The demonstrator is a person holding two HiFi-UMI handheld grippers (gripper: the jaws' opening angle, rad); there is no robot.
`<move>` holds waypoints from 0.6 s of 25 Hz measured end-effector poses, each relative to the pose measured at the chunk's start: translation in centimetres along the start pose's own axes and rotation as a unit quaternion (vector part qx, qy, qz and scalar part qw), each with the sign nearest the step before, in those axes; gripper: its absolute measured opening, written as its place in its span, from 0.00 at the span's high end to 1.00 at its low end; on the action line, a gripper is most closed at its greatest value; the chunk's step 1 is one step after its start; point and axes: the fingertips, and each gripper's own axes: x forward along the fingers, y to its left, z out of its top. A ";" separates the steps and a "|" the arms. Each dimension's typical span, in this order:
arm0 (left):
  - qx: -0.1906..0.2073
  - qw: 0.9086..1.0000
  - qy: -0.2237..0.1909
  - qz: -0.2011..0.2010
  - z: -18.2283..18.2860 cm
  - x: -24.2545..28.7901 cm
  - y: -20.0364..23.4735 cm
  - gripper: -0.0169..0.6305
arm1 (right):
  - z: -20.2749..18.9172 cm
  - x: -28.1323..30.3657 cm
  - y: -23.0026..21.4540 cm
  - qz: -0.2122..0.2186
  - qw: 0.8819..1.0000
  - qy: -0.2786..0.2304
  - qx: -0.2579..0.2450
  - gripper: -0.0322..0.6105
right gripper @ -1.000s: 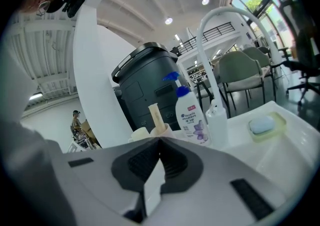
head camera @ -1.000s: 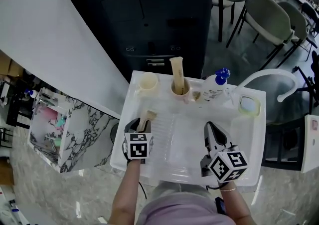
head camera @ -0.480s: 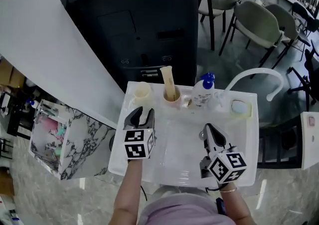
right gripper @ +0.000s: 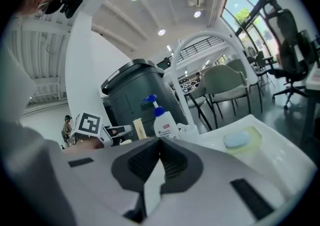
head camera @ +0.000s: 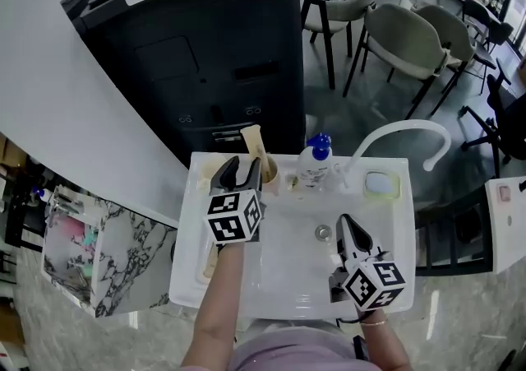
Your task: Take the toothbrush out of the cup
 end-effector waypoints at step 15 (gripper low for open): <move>-0.016 1.000 0.020 0.010 -0.6 6.0 0.4 0.75 | 0.1 -0.3 -3.4 -0.048 0.999 0.001 0.019 0.94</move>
